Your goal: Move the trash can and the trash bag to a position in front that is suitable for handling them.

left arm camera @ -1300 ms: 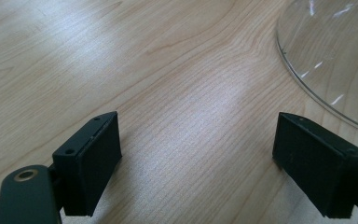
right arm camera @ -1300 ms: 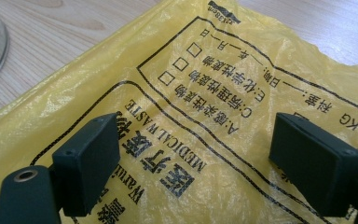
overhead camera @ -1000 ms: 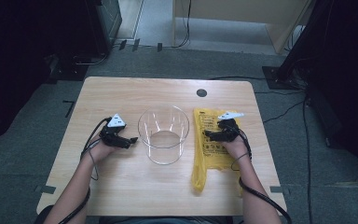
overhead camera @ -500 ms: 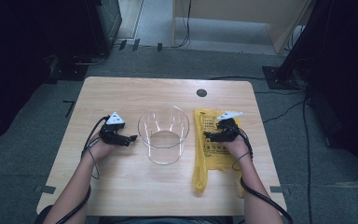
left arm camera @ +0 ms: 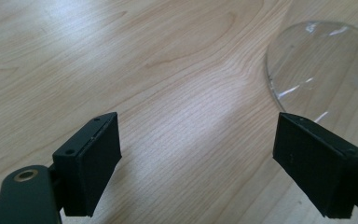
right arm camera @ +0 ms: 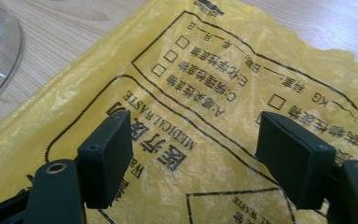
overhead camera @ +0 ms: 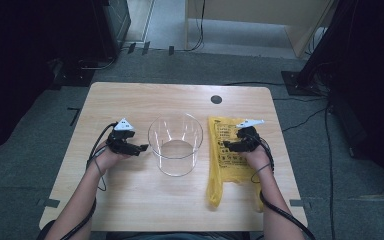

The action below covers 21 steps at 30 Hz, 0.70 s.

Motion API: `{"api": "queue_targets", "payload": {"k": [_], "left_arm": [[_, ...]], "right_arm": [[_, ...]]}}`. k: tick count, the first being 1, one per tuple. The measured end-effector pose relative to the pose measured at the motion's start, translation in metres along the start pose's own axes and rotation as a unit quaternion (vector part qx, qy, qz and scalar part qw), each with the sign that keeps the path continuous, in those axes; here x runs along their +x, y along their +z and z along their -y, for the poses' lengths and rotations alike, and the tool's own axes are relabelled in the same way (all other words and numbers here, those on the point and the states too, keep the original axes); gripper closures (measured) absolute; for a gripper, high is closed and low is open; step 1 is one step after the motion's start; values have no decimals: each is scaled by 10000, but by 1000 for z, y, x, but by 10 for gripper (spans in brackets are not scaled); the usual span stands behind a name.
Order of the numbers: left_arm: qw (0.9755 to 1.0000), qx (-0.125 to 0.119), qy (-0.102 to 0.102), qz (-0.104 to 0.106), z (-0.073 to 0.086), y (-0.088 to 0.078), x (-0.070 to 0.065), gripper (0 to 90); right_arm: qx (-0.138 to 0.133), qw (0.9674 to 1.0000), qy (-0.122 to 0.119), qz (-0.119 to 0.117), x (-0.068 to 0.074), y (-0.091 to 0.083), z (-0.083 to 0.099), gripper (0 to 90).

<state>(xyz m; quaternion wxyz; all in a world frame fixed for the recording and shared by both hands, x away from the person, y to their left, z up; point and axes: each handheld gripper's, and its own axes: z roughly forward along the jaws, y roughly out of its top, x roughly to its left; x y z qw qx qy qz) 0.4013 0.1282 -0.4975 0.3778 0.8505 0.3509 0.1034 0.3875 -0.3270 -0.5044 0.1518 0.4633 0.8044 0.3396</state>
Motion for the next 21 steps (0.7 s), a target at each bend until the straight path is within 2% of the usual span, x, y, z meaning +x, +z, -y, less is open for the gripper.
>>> {"api": "queue_targets", "payload": {"k": [2,6,9,14,18,21], "left_arm": [[10000,1,7,29,-1,-1,-1,144],[9999,82,27,108,-3,-3,-4,144],[9999,37,-56,134,-6,-7,-5,144],[9999,-8,-41,162,-10,-11,-7,144],[9998,57,-34,174,-11,-13,-9,144],[9997,69,-89,211,-13,-15,-10,144]], "right_arm": [[-10,10000,26,9,0,0,0,263],[135,9999,44,19,-4,0,4,261],[210,9997,79,23,-5,0,6,260],[148,9998,17,116,-3,3,6,251],[168,9997,-47,188,0,5,6,237],[57,9996,-48,260,1,7,6,237]]}}
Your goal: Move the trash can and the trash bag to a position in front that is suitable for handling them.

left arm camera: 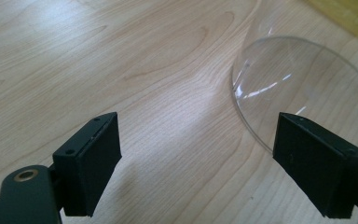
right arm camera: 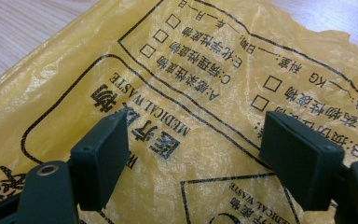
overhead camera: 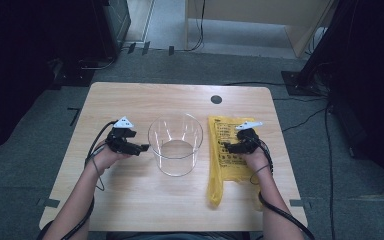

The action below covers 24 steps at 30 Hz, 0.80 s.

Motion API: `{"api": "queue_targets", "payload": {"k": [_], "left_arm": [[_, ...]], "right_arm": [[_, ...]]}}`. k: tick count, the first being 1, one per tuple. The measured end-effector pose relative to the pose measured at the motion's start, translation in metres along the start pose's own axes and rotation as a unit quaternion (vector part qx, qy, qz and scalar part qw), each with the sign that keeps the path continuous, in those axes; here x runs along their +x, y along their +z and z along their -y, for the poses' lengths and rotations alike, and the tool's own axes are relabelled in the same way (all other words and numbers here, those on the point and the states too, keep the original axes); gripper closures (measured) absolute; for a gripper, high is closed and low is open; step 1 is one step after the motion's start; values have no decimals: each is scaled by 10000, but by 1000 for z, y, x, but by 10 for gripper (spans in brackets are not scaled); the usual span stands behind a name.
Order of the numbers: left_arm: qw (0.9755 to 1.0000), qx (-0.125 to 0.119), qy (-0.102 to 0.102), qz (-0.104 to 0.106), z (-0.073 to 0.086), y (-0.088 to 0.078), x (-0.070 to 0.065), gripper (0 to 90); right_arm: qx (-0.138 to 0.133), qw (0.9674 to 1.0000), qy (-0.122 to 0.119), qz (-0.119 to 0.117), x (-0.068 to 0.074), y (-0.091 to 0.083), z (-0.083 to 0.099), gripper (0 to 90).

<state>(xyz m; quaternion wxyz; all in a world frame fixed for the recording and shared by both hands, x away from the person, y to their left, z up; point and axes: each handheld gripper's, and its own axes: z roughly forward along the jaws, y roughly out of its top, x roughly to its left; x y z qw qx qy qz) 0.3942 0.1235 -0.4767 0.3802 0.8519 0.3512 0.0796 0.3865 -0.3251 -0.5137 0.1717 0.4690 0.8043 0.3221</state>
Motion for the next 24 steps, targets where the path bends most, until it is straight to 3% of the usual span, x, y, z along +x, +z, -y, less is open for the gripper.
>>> {"api": "queue_targets", "payload": {"k": [4,15,18,21,23,24], "left_arm": [[9998,-112,-90,122,-3,-3,-2,143],[9996,-209,179,93,-10,-9,-9,144],[9994,-267,169,117,-11,-10,-10,144],[9993,-302,151,143,-12,-12,-11,144],[9992,-347,88,158,-14,-14,-12,143],[9992,-400,-37,80,-15,-14,-12,143]], "right_arm": [[-165,9998,56,22,1,3,1,239],[-540,9984,106,121,2,9,4,272],[-594,9982,64,83,4,9,3,363],[-612,9980,89,96,5,9,3,399],[-639,9979,98,108,7,10,2,482],[-651,9977,129,130,7,10,2,507]]}}
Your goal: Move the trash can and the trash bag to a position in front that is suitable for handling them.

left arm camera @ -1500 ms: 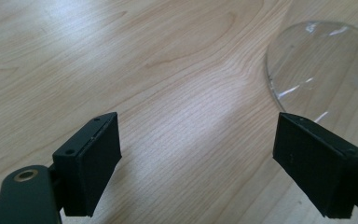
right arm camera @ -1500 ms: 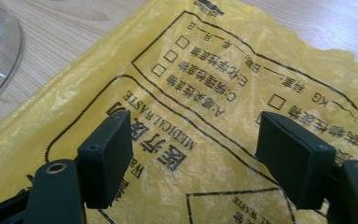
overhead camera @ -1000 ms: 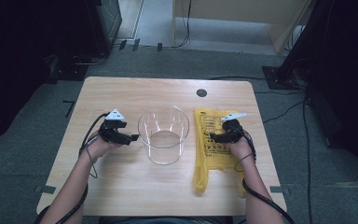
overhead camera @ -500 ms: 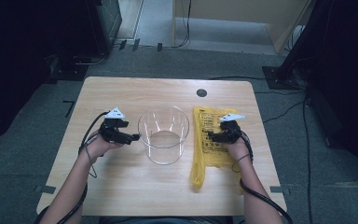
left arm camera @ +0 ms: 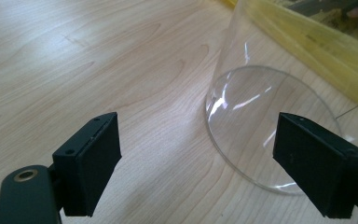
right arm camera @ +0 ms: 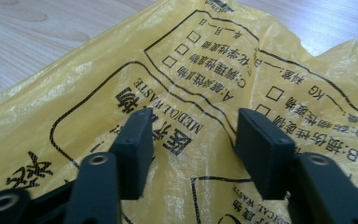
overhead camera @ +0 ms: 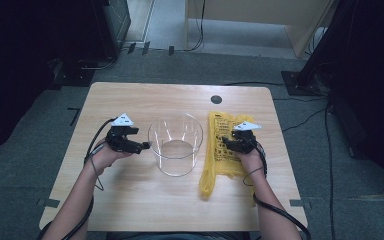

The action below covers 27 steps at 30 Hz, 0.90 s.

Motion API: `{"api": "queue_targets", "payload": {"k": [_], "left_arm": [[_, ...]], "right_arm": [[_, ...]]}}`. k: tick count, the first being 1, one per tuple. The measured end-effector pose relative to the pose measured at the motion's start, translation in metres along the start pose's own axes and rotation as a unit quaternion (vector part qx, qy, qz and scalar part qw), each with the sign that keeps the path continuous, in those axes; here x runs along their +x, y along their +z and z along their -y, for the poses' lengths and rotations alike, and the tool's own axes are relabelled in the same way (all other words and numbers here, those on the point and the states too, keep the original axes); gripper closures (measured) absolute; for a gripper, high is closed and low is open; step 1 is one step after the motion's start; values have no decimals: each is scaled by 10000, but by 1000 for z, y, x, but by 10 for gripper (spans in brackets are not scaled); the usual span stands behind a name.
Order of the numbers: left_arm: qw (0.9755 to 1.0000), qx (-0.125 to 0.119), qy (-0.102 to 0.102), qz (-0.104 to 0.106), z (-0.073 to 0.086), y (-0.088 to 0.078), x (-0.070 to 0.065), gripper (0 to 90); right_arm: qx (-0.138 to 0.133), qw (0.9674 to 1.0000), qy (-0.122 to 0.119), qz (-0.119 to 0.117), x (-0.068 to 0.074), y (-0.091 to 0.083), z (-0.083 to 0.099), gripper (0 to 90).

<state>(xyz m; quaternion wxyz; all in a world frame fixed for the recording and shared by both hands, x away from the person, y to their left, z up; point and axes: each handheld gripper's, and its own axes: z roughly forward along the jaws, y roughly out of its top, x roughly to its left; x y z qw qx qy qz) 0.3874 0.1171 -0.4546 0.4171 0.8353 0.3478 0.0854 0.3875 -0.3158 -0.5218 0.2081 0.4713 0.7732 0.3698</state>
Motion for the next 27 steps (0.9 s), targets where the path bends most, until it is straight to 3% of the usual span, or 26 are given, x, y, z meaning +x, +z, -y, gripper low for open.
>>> {"api": "queue_targets", "payload": {"k": [1,4,5,6,10,12,13,15,19,22,25,27], "left_arm": [[10000,0,0,0,0,0,0,143],[9993,-112,-355,-31,-3,-1,1,144],[9990,-119,-420,-25,-4,-2,2,144],[9990,-119,-420,-25,-4,-2,2,144],[9999,0,-160,-58,-5,-2,0,144],[9999,-20,-109,-42,-6,-3,0,144],[9999,-56,-120,-10,-6,-4,0,144],[9999,-107,-110,36,-7,-6,1,144],[9999,-137,41,19,-9,-9,0,145],[9997,-186,146,-19,-11,-12,-1,144],[9997,-230,113,7,-12,-14,-2,144],[9996,-265,134,11,-14,-16,-2,144]], "right_arm": [[0,10000,0,0,0,0,0,507],[-19,10000,20,31,1,1,-1,591],[-39,10000,-8,-1,3,1,-1,661],[-39,10000,-8,-1,3,1,-1,661],[-52,9999,-21,-90,7,2,-2,832],[-44,9999,55,-134,7,3,-3,852],[-48,9998,113,-185,6,3,-3,854],[129,9975,486,-506,-1,3,-6,900],[324,9968,453,-578,-3,1,-9,900],[267,9967,474,-595,-4,-3,-13,900],[140,9965,536,-629,-5,-11,-19,900],[153,9945,699,-766,-6,-16,-23,900]]}}
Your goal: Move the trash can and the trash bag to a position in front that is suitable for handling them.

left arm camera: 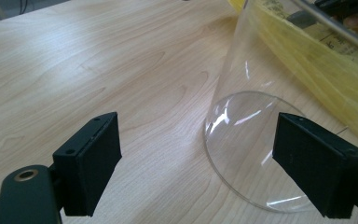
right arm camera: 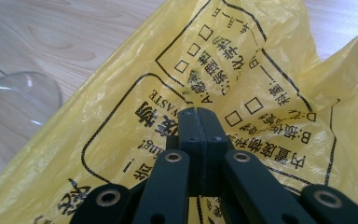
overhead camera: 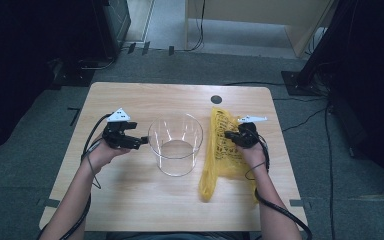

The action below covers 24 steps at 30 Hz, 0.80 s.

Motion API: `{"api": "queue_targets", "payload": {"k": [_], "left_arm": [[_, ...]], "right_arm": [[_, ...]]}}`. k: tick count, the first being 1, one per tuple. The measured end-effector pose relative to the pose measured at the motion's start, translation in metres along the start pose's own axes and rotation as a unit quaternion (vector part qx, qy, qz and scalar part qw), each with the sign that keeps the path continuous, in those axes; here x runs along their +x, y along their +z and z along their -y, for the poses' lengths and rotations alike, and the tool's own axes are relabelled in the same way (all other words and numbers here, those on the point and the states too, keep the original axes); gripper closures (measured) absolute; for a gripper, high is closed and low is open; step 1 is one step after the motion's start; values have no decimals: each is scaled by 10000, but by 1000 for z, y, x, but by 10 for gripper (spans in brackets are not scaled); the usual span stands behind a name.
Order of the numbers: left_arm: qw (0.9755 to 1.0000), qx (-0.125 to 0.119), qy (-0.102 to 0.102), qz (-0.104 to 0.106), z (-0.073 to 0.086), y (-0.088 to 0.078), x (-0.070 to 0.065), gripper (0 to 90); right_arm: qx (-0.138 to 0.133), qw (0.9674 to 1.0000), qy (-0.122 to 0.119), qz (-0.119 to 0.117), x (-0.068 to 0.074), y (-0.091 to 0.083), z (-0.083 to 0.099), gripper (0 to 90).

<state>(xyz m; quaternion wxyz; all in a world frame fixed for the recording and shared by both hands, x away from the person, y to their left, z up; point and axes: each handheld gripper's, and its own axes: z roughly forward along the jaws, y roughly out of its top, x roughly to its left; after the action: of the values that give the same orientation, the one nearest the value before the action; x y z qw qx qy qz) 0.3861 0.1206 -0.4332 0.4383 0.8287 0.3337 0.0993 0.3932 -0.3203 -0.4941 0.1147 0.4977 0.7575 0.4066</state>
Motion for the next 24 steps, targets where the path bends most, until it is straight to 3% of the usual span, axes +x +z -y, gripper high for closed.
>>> {"api": "queue_targets", "payload": {"k": [4,8,13,18,24], "left_arm": [[10000,-31,-2,15,-2,-3,0,145],[10000,-48,-35,28,-5,-6,-1,145],[9999,-22,-53,155,-6,-10,-1,145],[9997,133,146,131,-10,-14,-6,145],[9995,137,169,219,-13,-20,-8,145]], "right_arm": [[37,9999,-131,-51,5,-5,-5,900],[-115,9996,-208,-159,9,-14,-13,900],[-88,9989,-364,-272,13,-23,-19,900],[-195,9984,-382,-358,14,-36,-25,900],[-274,9972,-538,-436,21,-50,-32,900]]}}
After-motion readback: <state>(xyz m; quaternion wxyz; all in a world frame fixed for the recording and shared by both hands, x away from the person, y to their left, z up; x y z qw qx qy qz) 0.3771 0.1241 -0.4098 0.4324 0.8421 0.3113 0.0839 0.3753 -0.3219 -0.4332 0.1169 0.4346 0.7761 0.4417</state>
